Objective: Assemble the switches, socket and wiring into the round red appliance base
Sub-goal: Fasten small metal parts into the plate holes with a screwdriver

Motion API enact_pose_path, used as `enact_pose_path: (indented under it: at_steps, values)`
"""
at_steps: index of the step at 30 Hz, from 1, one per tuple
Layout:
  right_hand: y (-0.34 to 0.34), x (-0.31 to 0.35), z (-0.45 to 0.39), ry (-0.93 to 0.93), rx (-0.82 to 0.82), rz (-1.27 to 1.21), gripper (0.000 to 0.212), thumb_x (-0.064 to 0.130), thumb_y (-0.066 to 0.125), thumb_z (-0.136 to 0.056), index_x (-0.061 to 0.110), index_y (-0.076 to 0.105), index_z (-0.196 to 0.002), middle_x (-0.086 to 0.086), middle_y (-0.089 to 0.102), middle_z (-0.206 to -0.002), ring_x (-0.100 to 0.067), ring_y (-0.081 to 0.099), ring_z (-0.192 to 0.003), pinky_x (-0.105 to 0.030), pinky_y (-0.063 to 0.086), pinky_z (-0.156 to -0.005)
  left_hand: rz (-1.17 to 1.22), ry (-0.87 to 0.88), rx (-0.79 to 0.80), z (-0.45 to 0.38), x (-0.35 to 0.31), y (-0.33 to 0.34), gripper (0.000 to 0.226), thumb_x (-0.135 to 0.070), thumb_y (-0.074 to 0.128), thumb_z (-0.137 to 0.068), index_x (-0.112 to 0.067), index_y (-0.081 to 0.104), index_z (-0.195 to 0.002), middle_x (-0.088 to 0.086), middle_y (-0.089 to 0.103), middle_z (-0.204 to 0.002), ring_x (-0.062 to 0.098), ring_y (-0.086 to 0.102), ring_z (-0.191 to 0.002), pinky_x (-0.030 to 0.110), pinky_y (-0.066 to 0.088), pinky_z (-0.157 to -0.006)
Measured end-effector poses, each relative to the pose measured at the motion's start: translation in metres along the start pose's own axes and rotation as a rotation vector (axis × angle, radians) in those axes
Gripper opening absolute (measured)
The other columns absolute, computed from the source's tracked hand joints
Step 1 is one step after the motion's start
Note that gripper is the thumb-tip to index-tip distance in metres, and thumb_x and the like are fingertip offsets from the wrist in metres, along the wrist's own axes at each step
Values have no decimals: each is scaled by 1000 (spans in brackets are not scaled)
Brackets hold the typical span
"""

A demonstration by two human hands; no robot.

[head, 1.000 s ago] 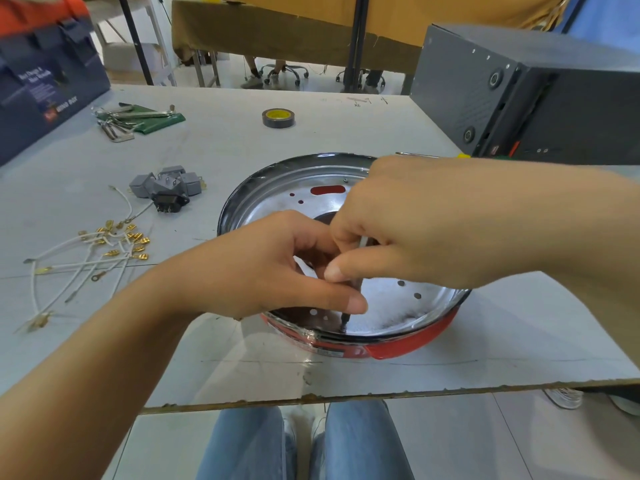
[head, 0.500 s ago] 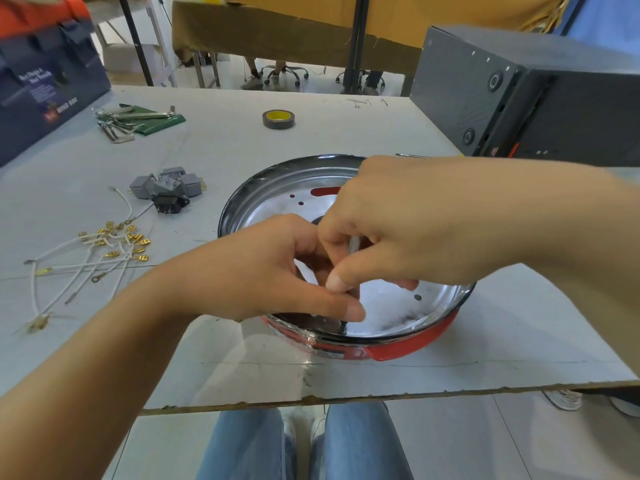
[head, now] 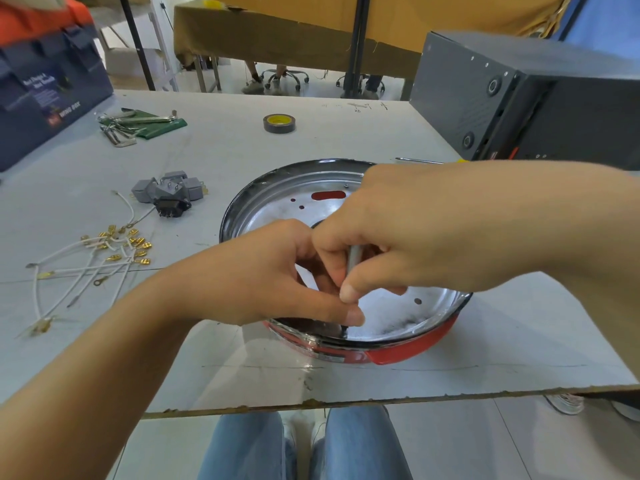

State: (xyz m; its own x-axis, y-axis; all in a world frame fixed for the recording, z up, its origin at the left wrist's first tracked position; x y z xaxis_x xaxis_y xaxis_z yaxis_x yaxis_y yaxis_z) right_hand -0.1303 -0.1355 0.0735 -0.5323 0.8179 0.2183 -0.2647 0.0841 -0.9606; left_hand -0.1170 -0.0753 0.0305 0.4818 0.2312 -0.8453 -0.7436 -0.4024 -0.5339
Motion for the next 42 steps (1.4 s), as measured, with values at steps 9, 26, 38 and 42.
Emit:
enact_pose_path:
  at_steps: [9, 26, 38, 42]
  values:
    - [-1, 1, 5, 35, -86, 61, 4, 35, 63, -77, 31, 64, -75, 15, 59, -67, 14, 49, -68, -15, 37, -78, 82, -6, 8, 1, -2, 1, 17, -30, 77, -73, -16, 69, -79, 0, 69, -71, -6, 59, -54, 8, 45, -56]
    - [-6, 7, 11, 65, 12, 25, 26, 44, 59, -84, 25, 61, -67, 29, 55, -56, 9, 49, -66, -14, 39, -62, 95, -35, 29, 0, -2, 3, 13, -28, 77, -74, -18, 69, -79, -10, 68, -69, -8, 58, -53, 2, 40, -53]
    - [-8, 10, 13, -22, 39, 58, 15, 38, 64, -83, 29, 58, -74, 43, 48, -72, 4, 49, -65, -16, 38, -59, 79, -49, 7, 0, -2, 1, 10, -25, 74, -76, -17, 71, -80, -1, 71, -71, -5, 61, -55, 5, 42, -53]
    - [-8, 9, 11, -16, 18, 50, 18, 42, 65, -81, 27, 60, -72, 36, 51, -68, 5, 48, -66, -16, 37, -61, 39, -43, -8, 1, -2, 1, 8, -24, 75, -77, -18, 72, -80, 1, 72, -76, -5, 61, -56, 4, 39, -51]
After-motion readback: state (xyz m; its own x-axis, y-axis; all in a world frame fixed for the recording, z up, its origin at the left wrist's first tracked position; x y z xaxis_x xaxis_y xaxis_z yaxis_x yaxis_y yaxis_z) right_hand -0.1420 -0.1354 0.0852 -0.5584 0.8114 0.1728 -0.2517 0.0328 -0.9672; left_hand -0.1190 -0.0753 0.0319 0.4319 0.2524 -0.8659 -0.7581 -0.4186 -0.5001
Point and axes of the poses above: each hand's wrist, its own z-axis away from the middle knuckle, its own y-axis out of the palm, x = y × z, the point moved 7 cm from there along -z, towards the middle knuckle
